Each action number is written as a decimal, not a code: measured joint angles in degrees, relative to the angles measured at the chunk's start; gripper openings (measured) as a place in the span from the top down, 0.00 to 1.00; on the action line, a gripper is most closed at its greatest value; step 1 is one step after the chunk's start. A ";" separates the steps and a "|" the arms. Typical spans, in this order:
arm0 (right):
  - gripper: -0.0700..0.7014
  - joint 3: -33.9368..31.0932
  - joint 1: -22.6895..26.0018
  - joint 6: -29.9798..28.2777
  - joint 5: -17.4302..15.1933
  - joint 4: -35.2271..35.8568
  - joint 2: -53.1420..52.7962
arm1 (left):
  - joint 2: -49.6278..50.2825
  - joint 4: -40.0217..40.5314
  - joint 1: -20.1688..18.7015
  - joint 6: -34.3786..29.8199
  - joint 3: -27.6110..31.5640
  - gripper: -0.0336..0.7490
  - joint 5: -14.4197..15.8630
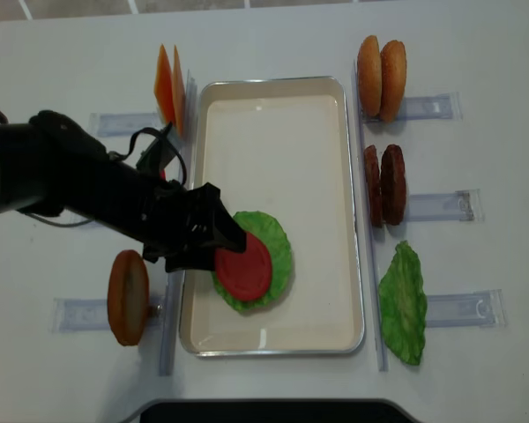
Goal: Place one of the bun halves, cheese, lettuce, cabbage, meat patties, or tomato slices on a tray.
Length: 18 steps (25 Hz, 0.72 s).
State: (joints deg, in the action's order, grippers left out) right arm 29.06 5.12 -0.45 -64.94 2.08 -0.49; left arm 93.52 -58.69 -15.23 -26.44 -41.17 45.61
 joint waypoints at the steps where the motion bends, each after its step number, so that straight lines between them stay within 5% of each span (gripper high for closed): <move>1: 0.55 0.00 0.00 0.00 0.00 0.00 0.00 | 0.00 1.23 0.00 1.35 -0.17 0.32 0.07; 11: 0.55 0.00 0.00 0.00 0.00 0.00 0.00 | 0.00 4.82 0.00 7.60 -4.38 0.32 0.51; 18: 0.55 0.00 0.00 0.00 0.00 0.00 0.00 | 0.01 7.17 0.00 10.30 -10.15 0.33 4.56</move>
State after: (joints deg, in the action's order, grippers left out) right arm 29.06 5.12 -0.45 -64.94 2.08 -0.49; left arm 93.53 -51.52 -15.23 -16.14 -51.32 50.17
